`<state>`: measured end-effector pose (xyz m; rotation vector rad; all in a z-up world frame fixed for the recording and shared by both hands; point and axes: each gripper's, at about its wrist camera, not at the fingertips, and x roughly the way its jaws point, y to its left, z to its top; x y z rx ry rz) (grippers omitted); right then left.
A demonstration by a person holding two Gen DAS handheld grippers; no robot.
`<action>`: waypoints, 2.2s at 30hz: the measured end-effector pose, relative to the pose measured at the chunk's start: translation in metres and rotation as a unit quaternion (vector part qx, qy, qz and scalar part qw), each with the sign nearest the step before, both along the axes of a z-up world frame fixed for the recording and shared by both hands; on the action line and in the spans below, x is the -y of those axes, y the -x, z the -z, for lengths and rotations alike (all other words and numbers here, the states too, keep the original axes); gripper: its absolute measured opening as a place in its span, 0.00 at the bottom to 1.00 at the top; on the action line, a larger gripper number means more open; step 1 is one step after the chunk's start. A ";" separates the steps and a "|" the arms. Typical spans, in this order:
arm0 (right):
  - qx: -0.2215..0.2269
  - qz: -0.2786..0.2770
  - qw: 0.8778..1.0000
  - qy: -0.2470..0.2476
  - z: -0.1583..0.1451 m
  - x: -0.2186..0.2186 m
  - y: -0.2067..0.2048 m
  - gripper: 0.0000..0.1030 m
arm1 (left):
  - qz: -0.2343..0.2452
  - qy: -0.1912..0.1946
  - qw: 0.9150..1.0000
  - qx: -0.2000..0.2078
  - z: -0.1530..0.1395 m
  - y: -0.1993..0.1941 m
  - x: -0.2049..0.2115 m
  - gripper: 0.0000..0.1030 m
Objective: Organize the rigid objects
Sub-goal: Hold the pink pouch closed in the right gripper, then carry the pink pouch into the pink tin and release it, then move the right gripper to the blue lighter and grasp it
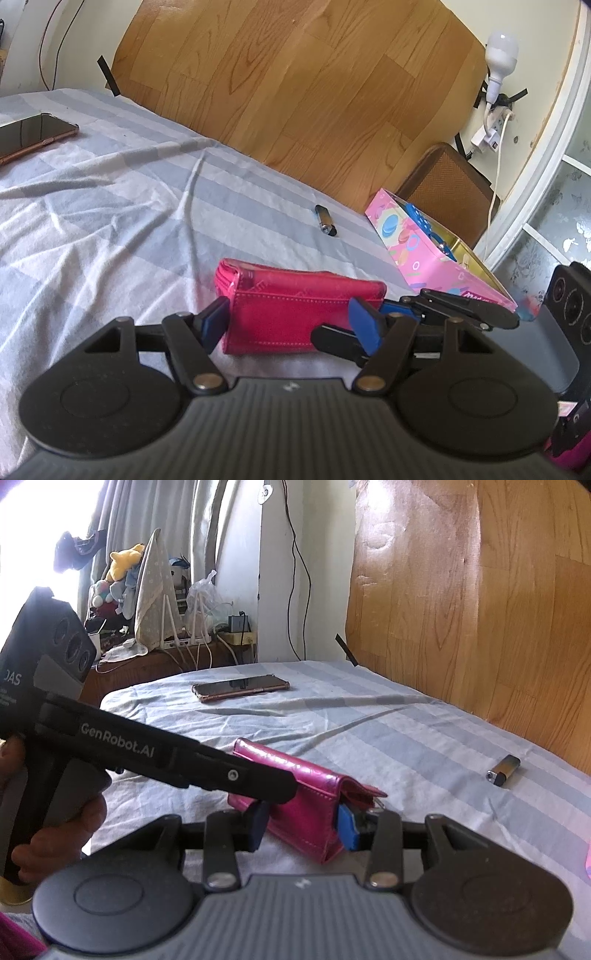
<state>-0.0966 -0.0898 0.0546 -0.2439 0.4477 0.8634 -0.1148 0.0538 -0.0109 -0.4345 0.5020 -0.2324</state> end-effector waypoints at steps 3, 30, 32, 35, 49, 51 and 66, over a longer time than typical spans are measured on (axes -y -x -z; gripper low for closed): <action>0.000 0.001 1.000 -0.002 -0.001 0.001 0.000 0.36 | -0.001 -0.001 1.000 0.000 -0.001 -0.001 0.002 0.70; 0.116 0.182 0.975 -0.061 -0.056 0.153 -0.021 0.37 | 0.181 -0.078 0.977 0.078 -0.091 -0.114 0.165 0.73; 0.123 0.215 0.967 -0.065 -0.059 0.182 -0.027 0.37 | 0.211 -0.079 0.971 0.082 -0.096 -0.134 0.197 0.73; 0.131 0.264 0.953 -0.065 -0.059 0.220 -0.042 0.38 | 0.235 -0.077 0.966 0.068 -0.096 -0.167 0.244 0.74; 0.105 0.440 0.891 -0.039 -0.027 0.288 -0.093 0.45 | 0.186 -0.116 0.975 0.033 -0.062 -0.147 0.214 0.76; 0.112 0.436 0.891 -0.053 -0.032 0.288 -0.091 0.45 | 0.168 -0.117 0.979 0.024 -0.056 -0.136 0.192 0.76; 0.038 0.202 0.974 -0.098 -0.052 0.112 -0.081 0.43 | -0.039 -0.167 0.985 -0.020 -0.022 -0.078 0.028 0.76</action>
